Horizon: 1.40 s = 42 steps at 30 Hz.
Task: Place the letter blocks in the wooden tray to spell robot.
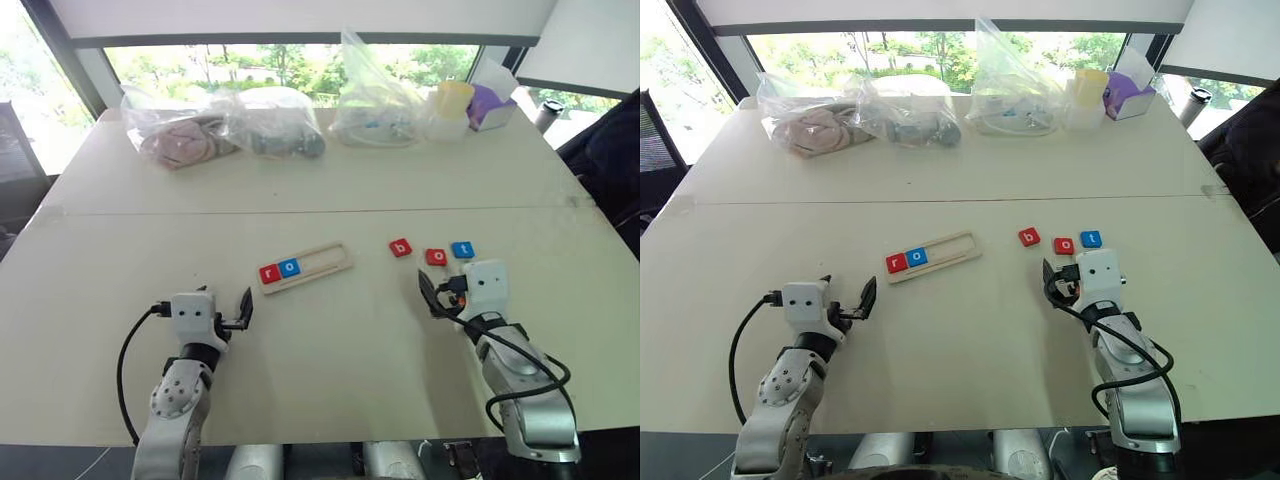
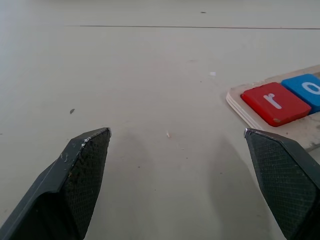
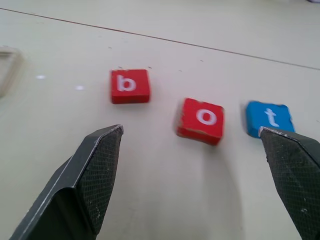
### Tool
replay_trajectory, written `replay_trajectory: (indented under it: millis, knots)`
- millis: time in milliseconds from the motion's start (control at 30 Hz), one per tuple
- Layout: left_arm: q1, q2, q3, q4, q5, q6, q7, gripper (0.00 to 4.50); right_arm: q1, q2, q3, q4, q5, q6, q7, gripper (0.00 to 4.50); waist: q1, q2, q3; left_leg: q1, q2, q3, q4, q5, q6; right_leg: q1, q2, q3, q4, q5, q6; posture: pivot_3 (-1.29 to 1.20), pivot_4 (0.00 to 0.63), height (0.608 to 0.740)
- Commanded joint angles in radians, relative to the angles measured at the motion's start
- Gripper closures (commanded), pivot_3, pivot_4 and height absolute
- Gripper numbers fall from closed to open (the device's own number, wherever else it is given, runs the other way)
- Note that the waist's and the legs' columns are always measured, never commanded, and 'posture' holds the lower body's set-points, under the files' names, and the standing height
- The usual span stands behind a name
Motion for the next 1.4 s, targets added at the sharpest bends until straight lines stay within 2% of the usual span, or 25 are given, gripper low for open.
replay_trajectory:
  millis: [33,367,967,1100,1300,1400]
  knots:
    - [0.006,0.012,0.013,-0.053,-0.027,-0.017,-0.022,0.0,0.001,-0.014,0.003,-0.056,0.014,-0.005,0.023,0.09,0.0,0.0,0.0,0.0,0.0,0.0,0.0,0.0,0.0,0.0,0.0,0.0,0.0,0.0,0.0,0.0,0.15,0.74]
    - [-0.003,0.036,0.019,-0.1,-0.075,0.035,-0.038,0.0,-0.027,-0.044,0.0,-0.045,0.034,-0.004,0.075,0.09,0.001,0.0,0.0,0.0,0.0,0.0,0.0,0.0,0.0,0.0,0.0,0.0,0.0,0.0,0.0,0.0,0.15,0.74]
    - [-0.026,0.09,0.037,-0.095,-0.12,0.055,-0.08,0.0,-0.119,-0.164,0.011,0.06,0.104,-0.037,0.288,0.09,0.001,0.0,0.0,0.0,0.0,0.0,0.001,0.0,0.0,0.0,0.0,0.0,0.001,0.0,0.0,0.0,0.15,0.74]
    - [-0.06,0.184,0.062,-0.088,-0.158,0.061,-0.178,0.0,-0.183,-0.255,0.005,0.086,0.165,0.005,0.409,0.09,0.0,0.0,0.0,0.001,0.0,0.001,0.001,0.0,0.0,0.0,0.001,0.0,0.002,0.0,0.0,0.0,0.15,0.74]
    - [-0.182,0.442,0.118,0.009,-0.307,0.129,-0.487,0.0,-0.284,-0.422,0.027,0.097,0.254,0.054,0.62,0.09,0.001,0.0,0.001,0.001,0.0,0.0,0.001,0.0,0.0,0.0,0.001,-0.001,0.002,0.0,-0.001,0.0,0.15,0.74]
    - [-0.241,0.516,0.126,0.092,-0.362,0.138,-0.609,0.0,-0.312,-0.464,0.044,0.089,0.277,0.068,0.677,0.09,0.001,0.0,0.001,0.001,0.0,0.0,0.001,0.0,0.0,0.0,0.001,-0.001,0.002,0.0,0.0,0.0,0.15,0.74]
